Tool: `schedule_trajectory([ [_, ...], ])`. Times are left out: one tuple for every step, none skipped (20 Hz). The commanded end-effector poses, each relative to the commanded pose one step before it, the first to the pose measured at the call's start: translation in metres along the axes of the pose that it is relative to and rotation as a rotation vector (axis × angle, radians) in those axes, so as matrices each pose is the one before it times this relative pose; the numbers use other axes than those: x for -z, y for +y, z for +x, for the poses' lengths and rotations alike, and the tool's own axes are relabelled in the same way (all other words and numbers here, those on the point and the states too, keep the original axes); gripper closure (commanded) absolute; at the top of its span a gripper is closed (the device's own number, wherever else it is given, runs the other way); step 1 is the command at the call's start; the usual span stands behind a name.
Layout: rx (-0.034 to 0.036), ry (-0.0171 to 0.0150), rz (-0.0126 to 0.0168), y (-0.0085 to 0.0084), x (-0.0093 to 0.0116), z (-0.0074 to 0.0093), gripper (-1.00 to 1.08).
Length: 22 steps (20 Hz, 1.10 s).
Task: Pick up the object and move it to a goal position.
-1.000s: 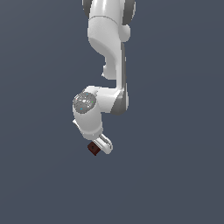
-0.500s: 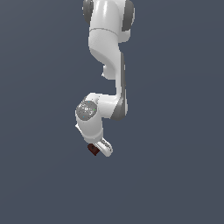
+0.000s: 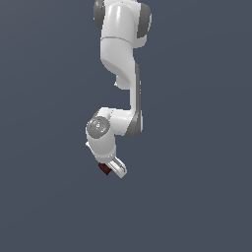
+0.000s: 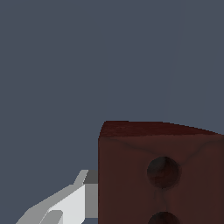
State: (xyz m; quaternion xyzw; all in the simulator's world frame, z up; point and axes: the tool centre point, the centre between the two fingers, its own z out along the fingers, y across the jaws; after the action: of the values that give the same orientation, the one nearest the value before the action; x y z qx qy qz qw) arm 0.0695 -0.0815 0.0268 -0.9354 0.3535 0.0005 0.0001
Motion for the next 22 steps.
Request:
schedule_trajectory([
  [-0.00028, 0.00081, 0.00027, 0.00008, 0.00017, 0.00047, 1.08],
  [0.00000, 0.00000, 0.00000, 0.00000, 0.00000, 0.00000, 1.08],
  [0.00000, 0.00000, 0.00000, 0.00000, 0.00000, 0.00000, 1.08],
  [0.00000, 0.00000, 0.00000, 0.00000, 0.00000, 0.00000, 1.08],
  [0.00000, 0.00000, 0.00000, 0.00000, 0.00000, 0.00000, 1.08],
  [0.00000, 0.00000, 0.00000, 0.00000, 0.00000, 0.00000, 1.08],
  [0.00051, -0.00078, -0.00028, -0.00025, -0.00018, -0.00055, 1.08],
  [0.00000, 0.00000, 0.00000, -0.00029, 0.00013, -0.00001, 1.08],
  [0.00000, 0.00000, 0.00000, -0.00086, 0.00040, -0.00003, 1.08],
  [0.00000, 0.00000, 0.00000, -0.00142, 0.00066, -0.00004, 1.08],
  [0.00000, 0.00000, 0.00000, -0.00197, 0.00092, -0.00006, 1.08],
  [0.00000, 0.00000, 0.00000, -0.00251, 0.00117, -0.00007, 1.08],
  [0.00000, 0.00000, 0.00000, -0.00302, 0.00140, -0.00009, 1.08],
  [0.00000, 0.00000, 0.00000, -0.00350, 0.00163, -0.00010, 1.08],
  [0.00000, 0.00000, 0.00000, -0.00395, 0.00183, -0.00010, 1.08],
  [0.00000, 0.00000, 0.00000, -0.00437, 0.00203, -0.00011, 1.08],
  [0.00000, 0.00000, 0.00000, -0.00476, 0.00220, -0.00011, 1.08],
  [-0.00014, 0.00058, -0.00035, -0.00504, 0.00254, -0.00007, 1.08],
  [0.00000, 0.00000, 0.00000, -0.00542, 0.00250, -0.00010, 1.08],
  [0.00000, 0.00000, 0.00000, -0.00569, 0.00262, -0.00009, 1.08],
  [0.00000, 0.00000, 0.00000, -0.00593, 0.00272, -0.00007, 1.08],
  [0.00000, 0.00000, 0.00000, -0.00613, 0.00280, -0.00005, 1.08],
])
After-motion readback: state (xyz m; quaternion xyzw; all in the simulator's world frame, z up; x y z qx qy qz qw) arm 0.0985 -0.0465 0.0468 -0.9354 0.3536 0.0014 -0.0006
